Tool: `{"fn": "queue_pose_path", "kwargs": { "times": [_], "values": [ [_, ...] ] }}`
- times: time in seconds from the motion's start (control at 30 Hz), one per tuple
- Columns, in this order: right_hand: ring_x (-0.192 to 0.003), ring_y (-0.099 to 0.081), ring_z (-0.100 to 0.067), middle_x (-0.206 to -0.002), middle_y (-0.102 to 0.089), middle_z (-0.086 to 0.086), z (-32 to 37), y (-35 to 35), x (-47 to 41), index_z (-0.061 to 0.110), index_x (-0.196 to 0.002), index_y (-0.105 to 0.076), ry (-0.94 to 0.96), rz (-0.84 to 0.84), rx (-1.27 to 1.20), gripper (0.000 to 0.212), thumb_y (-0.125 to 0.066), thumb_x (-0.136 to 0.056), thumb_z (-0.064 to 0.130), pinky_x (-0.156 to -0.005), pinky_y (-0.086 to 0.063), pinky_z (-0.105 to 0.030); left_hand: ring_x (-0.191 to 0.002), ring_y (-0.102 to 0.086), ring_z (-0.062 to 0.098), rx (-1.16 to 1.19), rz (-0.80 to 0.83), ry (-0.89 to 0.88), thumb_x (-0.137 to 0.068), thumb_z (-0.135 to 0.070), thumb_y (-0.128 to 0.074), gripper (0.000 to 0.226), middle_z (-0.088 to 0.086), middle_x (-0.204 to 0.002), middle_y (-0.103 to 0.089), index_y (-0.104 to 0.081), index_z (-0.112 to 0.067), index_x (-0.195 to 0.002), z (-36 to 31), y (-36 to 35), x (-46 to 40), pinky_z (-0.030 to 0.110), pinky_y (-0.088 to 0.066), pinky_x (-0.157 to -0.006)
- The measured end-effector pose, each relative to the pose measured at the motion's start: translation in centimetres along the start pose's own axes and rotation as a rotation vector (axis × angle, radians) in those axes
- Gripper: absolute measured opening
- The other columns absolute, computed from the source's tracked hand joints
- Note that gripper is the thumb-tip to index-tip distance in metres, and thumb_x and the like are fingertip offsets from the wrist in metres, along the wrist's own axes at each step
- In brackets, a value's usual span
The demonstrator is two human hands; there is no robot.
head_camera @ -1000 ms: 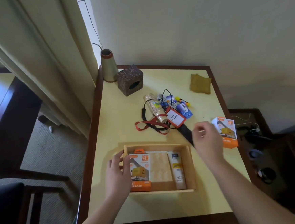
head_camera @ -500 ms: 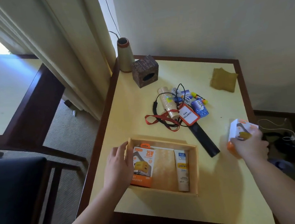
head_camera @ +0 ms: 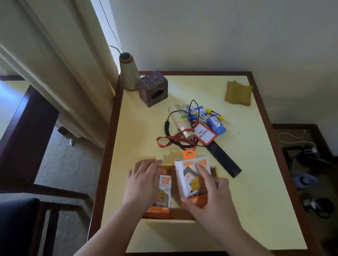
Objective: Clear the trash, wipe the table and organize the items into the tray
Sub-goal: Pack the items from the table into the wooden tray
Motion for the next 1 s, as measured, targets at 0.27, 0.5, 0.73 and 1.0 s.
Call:
{"fn": "queue_pose_path", "kwargs": {
  "times": [0.27,0.5,0.73,1.0],
  "values": [
    [-0.117,-0.041,-0.014,-0.13,-0.032,-0.003,1.5,-3.8,1.5,0.062,-0.15,0.009,-0.095,-0.035,0.303,0.105,-0.066,-0.079,0.076,-0.098,-0.051,-0.028,-0.139,-0.037,0.015,0.01,0.005,-0.005,-0.111,-0.036,-0.039,0.038,-0.01,-0.143,-0.057,-0.058,-0.033,-0.144,0.3,0.0,0.0,0.041,-0.035,-0.113],
    [-0.116,-0.052,-0.028,-0.13,-0.036,-0.007,1.7,-6.3,0.5,0.06,-0.149,0.016,-0.313,0.027,0.3,0.112,-0.069,-0.077,0.072,-0.095,-0.055,-0.042,-0.139,-0.035,0.016,0.026,0.027,-0.002,-0.111,-0.033,-0.041,0.038,-0.01,-0.144,-0.054,-0.053,-0.034,-0.146,0.7,-0.4,-0.1,0.04,-0.034,-0.112],
    [-0.132,-0.056,-0.03,-0.156,-0.033,-0.01,2.4,-6.9,-2.1,0.051,-0.157,0.001,-0.337,0.211,0.288,0.116,-0.082,-0.077,0.059,-0.104,-0.054,-0.046,-0.136,-0.039,0.019,0.043,0.006,-0.019,-0.111,-0.029,-0.042,0.036,-0.006,-0.141,-0.058,-0.057,-0.03,-0.144,0.9,-0.8,-0.1,0.04,-0.036,-0.109],
    [-0.122,-0.061,-0.023,-0.155,-0.039,-0.004,1.5,-6.2,-3.4,0.056,-0.157,-0.001,-0.311,0.323,0.382,0.104,-0.077,-0.086,0.052,-0.098,-0.057,-0.04,-0.138,-0.037,0.019,0.041,0.018,-0.025,-0.11,-0.028,-0.041,0.039,-0.006,-0.143,-0.056,-0.054,-0.03,-0.147,0.9,-0.8,-0.1,0.041,-0.036,-0.11]
  ]
}}
Point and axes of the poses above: each hand's wrist, its own x-axis away from the middle knuckle, its own y-axis out of the back of the hand, z = x × y, the point moved 1 cm from there along -x, towards the middle knuckle
